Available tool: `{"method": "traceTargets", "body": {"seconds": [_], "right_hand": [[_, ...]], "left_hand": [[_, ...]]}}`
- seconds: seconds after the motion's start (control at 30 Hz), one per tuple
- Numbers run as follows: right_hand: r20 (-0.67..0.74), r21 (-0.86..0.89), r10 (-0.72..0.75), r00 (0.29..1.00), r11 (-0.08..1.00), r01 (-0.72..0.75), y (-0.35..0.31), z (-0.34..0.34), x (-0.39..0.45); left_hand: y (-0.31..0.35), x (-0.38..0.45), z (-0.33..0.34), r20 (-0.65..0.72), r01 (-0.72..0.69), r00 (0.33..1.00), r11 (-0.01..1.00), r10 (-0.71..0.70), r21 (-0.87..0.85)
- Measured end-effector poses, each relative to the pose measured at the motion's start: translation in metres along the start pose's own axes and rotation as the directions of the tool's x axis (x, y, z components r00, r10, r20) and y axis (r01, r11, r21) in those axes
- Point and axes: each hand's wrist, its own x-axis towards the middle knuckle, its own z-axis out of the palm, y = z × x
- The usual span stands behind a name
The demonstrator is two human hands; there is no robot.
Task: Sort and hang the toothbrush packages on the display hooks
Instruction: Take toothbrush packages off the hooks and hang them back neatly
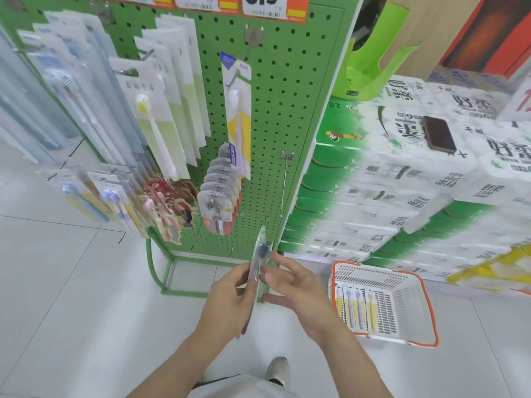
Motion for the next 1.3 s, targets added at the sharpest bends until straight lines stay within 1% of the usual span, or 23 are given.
{"method": "traceTargets", "body": {"seconds": [0.07, 0.17, 0.23, 0.3, 0.37, 0.43, 0.53, 0.63, 0.77, 0.87, 0.93, 1.0, 1.13, 1.23, 1.3], "right_hand": [[-0.063, -0.072, -0.052, 0.997, 0.996, 0.047, 0.004, -0.006, 0.004], [-0.15, -0.27, -0.141, 0.978, 0.958, 0.097, 0.01, -0.019, 0.01], [-0.144, -0.345, -0.121, 0.982, 0.937, 0.065, 0.019, -0.03, 0.012], [-0.093, -0.315, -0.06, 0.994, 0.949, 0.028, 0.026, -0.04, 0.014], [-0.064, -0.278, -0.036, 0.997, 0.96, 0.017, 0.03, -0.047, 0.016], [-0.061, -0.285, -0.046, 0.997, 0.958, 0.027, 0.029, -0.05, 0.02], [-0.06, -0.333, -0.091, 0.994, 0.941, 0.066, 0.023, -0.046, 0.026], [-0.062, -0.326, -0.158, 0.985, 0.936, 0.13, 0.013, -0.037, 0.034], [-0.005, -0.41, -0.227, 0.974, 0.889, 0.205, 0.003, -0.024, 0.043], [0.019, -0.5, -0.277, 0.961, 0.83, 0.249, -0.001, -0.01, 0.046], [0.023, -0.499, -0.305, 0.952, 0.822, 0.275, -0.003, 0.0, 0.047], [0.04, -0.492, -0.301, 0.953, 0.824, 0.281, -0.004, 0.006, 0.049], [0.13, -0.531, -0.195, 0.972, 0.815, 0.234, 0.002, 0.007, 0.052], [0.118, -0.523, -0.206, 0.971, 0.819, 0.238, 0.008, 0.001, 0.051], [0.094, -0.536, -0.231, 0.968, 0.808, 0.245, 0.01, -0.007, 0.049]], "left_hand": [[-0.003, 0.009, 0.005, -0.042, 0.087, 0.995, 0.991, -0.091, -0.097], [-0.005, 0.019, 0.01, -0.091, 0.211, 0.965, 0.937, -0.244, -0.277], [-0.006, 0.025, 0.01, -0.059, 0.267, 0.948, 0.883, -0.312, -0.386], [-0.007, 0.03, 0.01, -0.021, 0.295, 0.941, 0.847, -0.339, -0.441], [-0.007, 0.034, 0.01, -0.019, 0.297, 0.94, 0.844, -0.341, -0.446], [-0.005, 0.037, 0.009, -0.024, 0.282, 0.946, 0.86, -0.322, -0.426], [-0.001, 0.04, 0.005, -0.007, 0.254, 0.961, 0.889, -0.277, -0.381], [0.003, 0.042, 0.0, 0.003, 0.245, 0.965, 0.899, -0.262, -0.362], [0.006, 0.045, -0.011, -0.055, 0.216, 0.966, 0.904, -0.253, -0.369], [0.005, 0.047, -0.021, -0.092, 0.186, 0.968, 0.912, -0.235, -0.366], [0.002, 0.049, -0.027, -0.105, 0.181, 0.966, 0.912, -0.234, -0.369], [-0.001, 0.052, -0.031, -0.121, 0.178, 0.963, 0.903, -0.242, -0.391], [-0.008, 0.06, -0.037, -0.124, 0.194, 0.95, 0.854, -0.286, -0.483], [-0.01, 0.066, -0.037, -0.103, 0.219, 0.951, 0.869, -0.292, -0.443], [-0.009, 0.071, -0.035, -0.126, 0.219, 0.954, 0.918, -0.273, -0.33]]}}
